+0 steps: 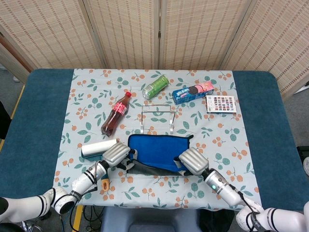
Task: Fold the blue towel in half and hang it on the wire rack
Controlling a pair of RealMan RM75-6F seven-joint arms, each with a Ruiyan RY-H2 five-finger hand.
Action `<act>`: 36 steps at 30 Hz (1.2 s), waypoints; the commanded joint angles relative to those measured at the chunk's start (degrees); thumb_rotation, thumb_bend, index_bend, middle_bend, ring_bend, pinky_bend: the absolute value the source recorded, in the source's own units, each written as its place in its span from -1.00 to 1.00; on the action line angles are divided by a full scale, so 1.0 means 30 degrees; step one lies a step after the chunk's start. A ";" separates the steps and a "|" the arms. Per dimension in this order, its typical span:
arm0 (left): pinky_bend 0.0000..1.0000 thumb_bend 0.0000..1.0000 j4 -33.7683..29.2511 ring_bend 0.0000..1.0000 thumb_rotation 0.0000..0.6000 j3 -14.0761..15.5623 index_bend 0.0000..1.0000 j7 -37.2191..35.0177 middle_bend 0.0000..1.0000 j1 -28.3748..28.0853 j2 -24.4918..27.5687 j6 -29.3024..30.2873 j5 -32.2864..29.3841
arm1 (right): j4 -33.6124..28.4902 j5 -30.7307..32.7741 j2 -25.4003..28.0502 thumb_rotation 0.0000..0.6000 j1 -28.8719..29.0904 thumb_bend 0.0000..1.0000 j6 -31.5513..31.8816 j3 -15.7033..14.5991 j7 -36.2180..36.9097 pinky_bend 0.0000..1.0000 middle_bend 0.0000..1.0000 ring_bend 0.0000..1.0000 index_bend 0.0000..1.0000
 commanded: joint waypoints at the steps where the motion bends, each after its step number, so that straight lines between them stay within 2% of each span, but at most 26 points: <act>1: 1.00 -0.26 0.0258 0.84 1.00 -0.0270 0.12 0.0264 1.00 -0.0119 -0.0025 -0.0346 -0.0495 | 0.0319 0.0396 -0.0174 1.00 0.0322 -0.27 -0.0324 0.0294 -0.0221 0.93 0.83 0.74 0.30; 19: 1.00 -0.26 0.1645 0.83 1.00 -0.1310 0.08 0.1678 1.00 -0.0639 -0.0506 -0.1941 -0.3065 | 0.1851 0.1975 -0.1054 1.00 0.1496 -0.26 -0.1274 0.1017 -0.1127 0.93 0.83 0.74 0.30; 36: 1.00 -0.26 0.2867 0.83 1.00 -0.1781 0.06 0.2803 1.00 -0.1021 -0.1087 -0.2648 -0.4372 | 0.3270 0.3075 -0.1707 1.00 0.2224 -0.27 -0.1888 0.1362 -0.1046 0.93 0.83 0.74 0.30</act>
